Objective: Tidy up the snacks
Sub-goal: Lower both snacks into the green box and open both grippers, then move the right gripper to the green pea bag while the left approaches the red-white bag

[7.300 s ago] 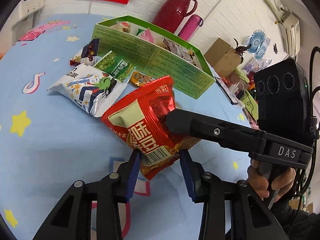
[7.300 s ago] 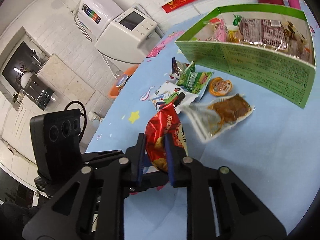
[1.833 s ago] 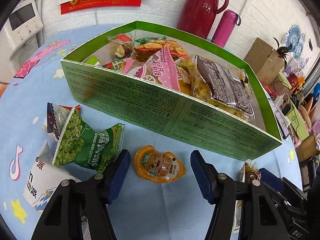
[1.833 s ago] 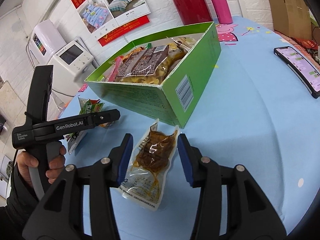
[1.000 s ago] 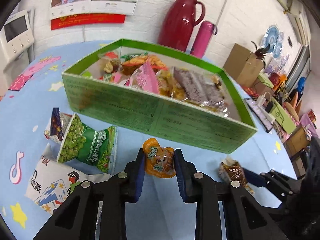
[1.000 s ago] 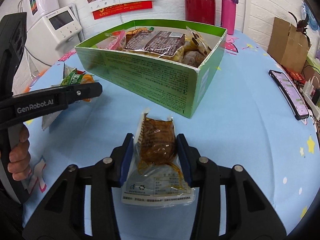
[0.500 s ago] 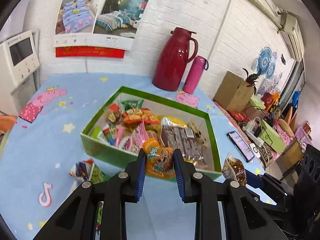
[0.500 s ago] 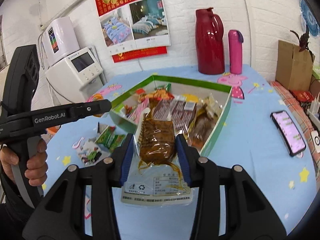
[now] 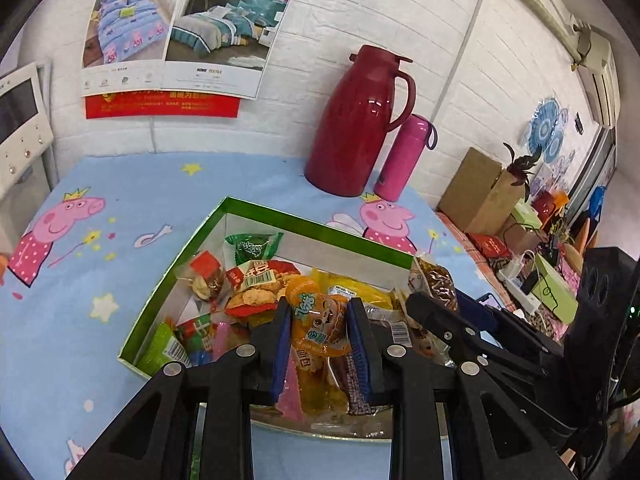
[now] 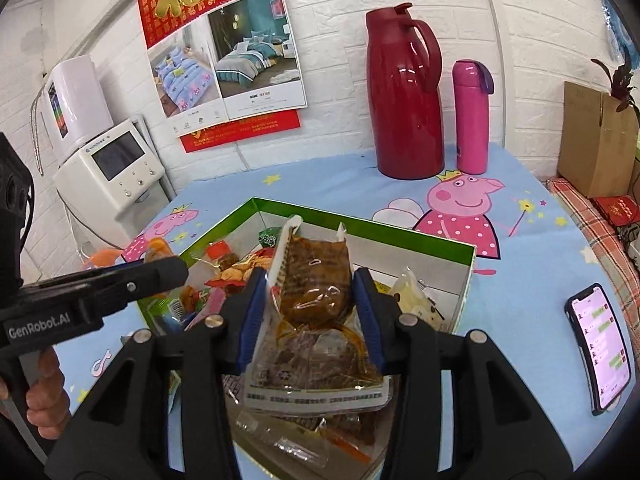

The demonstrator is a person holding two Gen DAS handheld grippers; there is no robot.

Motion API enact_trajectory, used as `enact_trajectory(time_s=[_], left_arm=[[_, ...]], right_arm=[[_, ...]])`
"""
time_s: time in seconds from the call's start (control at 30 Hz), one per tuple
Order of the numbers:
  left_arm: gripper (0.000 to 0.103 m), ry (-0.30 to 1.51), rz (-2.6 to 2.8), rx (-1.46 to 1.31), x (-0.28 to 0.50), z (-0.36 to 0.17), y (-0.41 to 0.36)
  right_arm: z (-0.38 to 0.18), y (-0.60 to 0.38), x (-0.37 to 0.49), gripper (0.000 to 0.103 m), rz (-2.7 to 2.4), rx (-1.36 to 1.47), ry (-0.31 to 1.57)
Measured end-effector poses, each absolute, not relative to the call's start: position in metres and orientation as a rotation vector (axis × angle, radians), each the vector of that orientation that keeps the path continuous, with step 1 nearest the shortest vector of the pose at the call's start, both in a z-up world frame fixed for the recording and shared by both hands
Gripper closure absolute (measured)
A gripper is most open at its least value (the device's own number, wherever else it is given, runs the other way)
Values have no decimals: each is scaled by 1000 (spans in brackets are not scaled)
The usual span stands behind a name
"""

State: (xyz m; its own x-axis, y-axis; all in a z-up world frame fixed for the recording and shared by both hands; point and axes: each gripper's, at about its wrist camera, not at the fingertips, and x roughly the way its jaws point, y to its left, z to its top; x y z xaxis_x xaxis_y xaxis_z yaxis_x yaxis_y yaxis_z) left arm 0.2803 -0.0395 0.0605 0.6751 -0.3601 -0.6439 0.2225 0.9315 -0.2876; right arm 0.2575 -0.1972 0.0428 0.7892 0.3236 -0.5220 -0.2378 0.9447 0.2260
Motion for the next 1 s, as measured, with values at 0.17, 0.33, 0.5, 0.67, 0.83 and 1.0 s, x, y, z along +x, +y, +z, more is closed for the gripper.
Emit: enact_trajectory(time_s=[0.17, 0.33, 0.5, 0.67, 0.83, 1.0], left_arm=[[41, 769, -341, -215, 294, 49, -38], [19, 727, -275, -264, 297, 50, -21], [17, 751, -230, -307, 298, 47, -10], [17, 725, -224, -338, 280, 67, -6], [17, 651, -199, -325, 238, 95, -1], [17, 680, -164, -246, 199, 97, 5]], right_arm=[[33, -197, 276, 39, 317, 179, 619], [41, -208, 267, 18, 272, 180, 544], [37, -209, 270, 18, 267, 181, 584], [48, -209, 261, 12, 275, 178, 578], [78, -206, 222, 1, 312, 171, 473], [93, -194, 185, 1, 368, 150, 426]])
